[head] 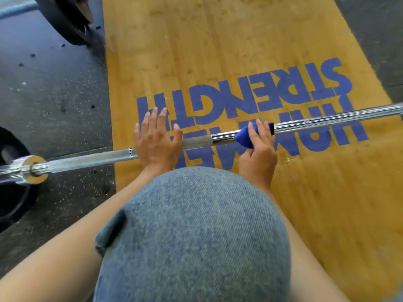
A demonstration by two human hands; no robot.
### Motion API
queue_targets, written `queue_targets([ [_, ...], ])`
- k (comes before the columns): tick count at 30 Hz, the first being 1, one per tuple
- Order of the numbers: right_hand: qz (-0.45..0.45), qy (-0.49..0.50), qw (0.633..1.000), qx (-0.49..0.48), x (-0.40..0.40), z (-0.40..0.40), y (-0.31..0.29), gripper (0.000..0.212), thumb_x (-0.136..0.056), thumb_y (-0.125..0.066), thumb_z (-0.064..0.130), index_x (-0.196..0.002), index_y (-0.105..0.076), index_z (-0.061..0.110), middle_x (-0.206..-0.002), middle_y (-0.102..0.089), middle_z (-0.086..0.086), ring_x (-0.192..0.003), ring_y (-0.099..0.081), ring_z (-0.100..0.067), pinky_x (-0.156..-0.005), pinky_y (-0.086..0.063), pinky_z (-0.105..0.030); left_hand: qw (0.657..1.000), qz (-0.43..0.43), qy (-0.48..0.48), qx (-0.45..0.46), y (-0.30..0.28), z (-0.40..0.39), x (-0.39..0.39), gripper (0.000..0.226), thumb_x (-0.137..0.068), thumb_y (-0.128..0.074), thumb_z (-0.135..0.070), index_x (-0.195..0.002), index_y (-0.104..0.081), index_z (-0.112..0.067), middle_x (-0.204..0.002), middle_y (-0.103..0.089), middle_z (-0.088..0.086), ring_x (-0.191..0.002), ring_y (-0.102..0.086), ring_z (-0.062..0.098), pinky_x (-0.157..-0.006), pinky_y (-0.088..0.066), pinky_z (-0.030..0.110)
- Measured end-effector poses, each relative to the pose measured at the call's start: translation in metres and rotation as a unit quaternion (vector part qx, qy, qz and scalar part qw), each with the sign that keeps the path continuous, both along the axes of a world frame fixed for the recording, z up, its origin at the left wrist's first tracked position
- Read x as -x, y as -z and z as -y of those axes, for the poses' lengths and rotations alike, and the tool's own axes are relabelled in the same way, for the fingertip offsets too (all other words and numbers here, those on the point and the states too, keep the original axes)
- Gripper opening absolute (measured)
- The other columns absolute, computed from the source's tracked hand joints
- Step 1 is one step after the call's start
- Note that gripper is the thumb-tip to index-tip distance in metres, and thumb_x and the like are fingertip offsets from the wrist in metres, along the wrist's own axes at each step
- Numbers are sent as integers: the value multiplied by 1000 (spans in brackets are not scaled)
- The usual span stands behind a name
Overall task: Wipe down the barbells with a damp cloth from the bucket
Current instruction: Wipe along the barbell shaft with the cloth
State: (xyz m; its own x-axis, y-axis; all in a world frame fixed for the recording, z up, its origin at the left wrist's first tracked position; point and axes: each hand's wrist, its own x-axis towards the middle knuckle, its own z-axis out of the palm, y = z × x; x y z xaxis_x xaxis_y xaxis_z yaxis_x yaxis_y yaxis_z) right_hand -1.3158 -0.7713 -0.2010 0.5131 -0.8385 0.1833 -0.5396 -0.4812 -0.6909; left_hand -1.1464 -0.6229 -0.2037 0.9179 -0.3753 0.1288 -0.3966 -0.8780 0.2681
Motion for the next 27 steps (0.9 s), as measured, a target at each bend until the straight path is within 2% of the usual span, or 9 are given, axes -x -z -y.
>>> queue_targets([
  [2,-4,0,1000,22,-4,-11,-7,64,-77,-42,-20,-135,-61,-1,-146,-55,-15,-143,-42,-33,-119,-32,-51,999,34,9,11,2,-5,11,57,-97,-36,-50,-147,-52,-28,-156,-47,-3,-146,-39,18,-122,-21,48],
  [6,-10,-141,986,87,4,-32,0,60,-81,-34,-6,-130,-67,2,-139,-62,-11,-136,-52,-32,-117,-36,-50,997,66,9,27,7,-19,29,54,-99,-36,-47,-147,-53,-28,-155,-49,-3,-145,-42,19,-121,-21,49],
  [10,27,53,997,54,36,-9,5,60,-79,-39,-16,-128,-68,2,-139,-62,-9,-136,-51,-32,-111,-43,-50,994,99,11,43,16,-30,45,52,-99,-39,-43,-145,-55,-26,-153,-51,-1,-142,-46,21,-120,-23,51],
  [12,28,97,994,44,30,-18,-1,59,-77,-44,-21,-125,-69,0,-137,-63,-11,-135,-51,-34,-109,-44,-52,991,124,21,33,20,-34,51,51,-99,-40,-41,-145,-55,-27,-154,-50,-2,-143,-46,20,-120,-22,53],
  [17,-8,-103,988,114,47,-46,4,50,-81,-63,-19,-127,-69,2,-135,-64,-12,-132,-54,-31,-116,-36,-45,990,137,27,28,22,-43,62,53,-97,-41,-40,-147,-53,-28,-156,-48,-1,-144,-44,22,-118,-23,59],
  [20,33,25,996,84,60,-7,6,50,-81,-48,-17,-118,-74,3,-128,-68,-11,-124,-60,-31,-106,-47,-43,988,146,35,24,21,-46,67,53,-98,-41,-40,-148,-52,-28,-157,-46,-2,-145,-43,20,-118,-23,59],
  [23,49,127,989,56,45,-9,-1,48,-77,-50,-21,-112,-76,-1,-122,-70,-11,-121,-62,-33,-111,-40,-22,988,151,41,16,22,-46,67,52,-97,-42,-39,-147,-51,-29,-158,-46,-2,-145,-43,20,-118,-23,60],
  [25,29,30,996,85,40,-31,1,47,-79,-55,-24,-118,-73,-2,-126,-68,-14,-123,-60,-36,-117,-31,-21,987,156,39,17,20,-43,65,52,-96,-42,-38,-147,-53,-28,-157,-47,-1,-145,-44,21,-118,-23,60],
  [27,8,-67,991,116,47,-35,5,47,-82,-60,-21,-123,-71,-1,-130,-66,-15,-126,-59,-36,-120,-30,-31,988,148,36,20,16,-39,63,54,-95,-43,-38,-147,-53,-28,-157,-46,-1,-145,-42,21,-119,-22,59],
])
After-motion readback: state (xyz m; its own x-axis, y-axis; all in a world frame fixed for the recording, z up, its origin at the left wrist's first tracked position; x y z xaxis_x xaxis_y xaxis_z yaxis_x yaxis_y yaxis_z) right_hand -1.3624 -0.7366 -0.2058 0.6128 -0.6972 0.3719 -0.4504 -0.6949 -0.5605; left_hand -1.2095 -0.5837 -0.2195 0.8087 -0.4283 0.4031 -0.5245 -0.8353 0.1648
